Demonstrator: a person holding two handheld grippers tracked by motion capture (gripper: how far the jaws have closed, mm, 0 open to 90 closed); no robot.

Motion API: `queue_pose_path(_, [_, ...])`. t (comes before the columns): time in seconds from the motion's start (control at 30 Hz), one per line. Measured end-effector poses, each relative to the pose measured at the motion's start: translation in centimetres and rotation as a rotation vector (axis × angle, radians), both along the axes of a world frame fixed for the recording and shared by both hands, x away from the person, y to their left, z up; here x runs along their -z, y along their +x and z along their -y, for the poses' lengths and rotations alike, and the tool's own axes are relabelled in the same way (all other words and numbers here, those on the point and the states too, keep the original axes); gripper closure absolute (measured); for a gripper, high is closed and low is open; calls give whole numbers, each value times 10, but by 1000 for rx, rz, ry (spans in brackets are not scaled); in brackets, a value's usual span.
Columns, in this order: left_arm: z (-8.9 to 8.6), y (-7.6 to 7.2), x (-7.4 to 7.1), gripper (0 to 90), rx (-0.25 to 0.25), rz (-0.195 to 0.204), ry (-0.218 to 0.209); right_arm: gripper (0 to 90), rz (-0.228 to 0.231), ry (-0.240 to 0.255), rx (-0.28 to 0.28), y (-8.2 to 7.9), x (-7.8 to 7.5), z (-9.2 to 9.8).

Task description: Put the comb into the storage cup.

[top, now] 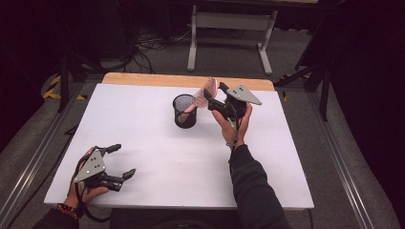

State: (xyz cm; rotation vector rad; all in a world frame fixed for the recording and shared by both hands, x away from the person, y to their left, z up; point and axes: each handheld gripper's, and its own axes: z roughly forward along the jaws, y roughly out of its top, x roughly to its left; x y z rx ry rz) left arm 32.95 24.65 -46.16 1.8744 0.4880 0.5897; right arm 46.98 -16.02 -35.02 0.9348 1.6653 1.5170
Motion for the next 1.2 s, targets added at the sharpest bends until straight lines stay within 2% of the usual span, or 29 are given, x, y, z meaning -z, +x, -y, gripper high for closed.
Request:
queue_pose_path(0.6, [1,0,0,61,1,0,10,301,51,-85,-5,-13,-14,3])
queue_pose_path(1.2, [1,0,0,61,1,-3,12,237,81,-157,-26,-29,-19,7])
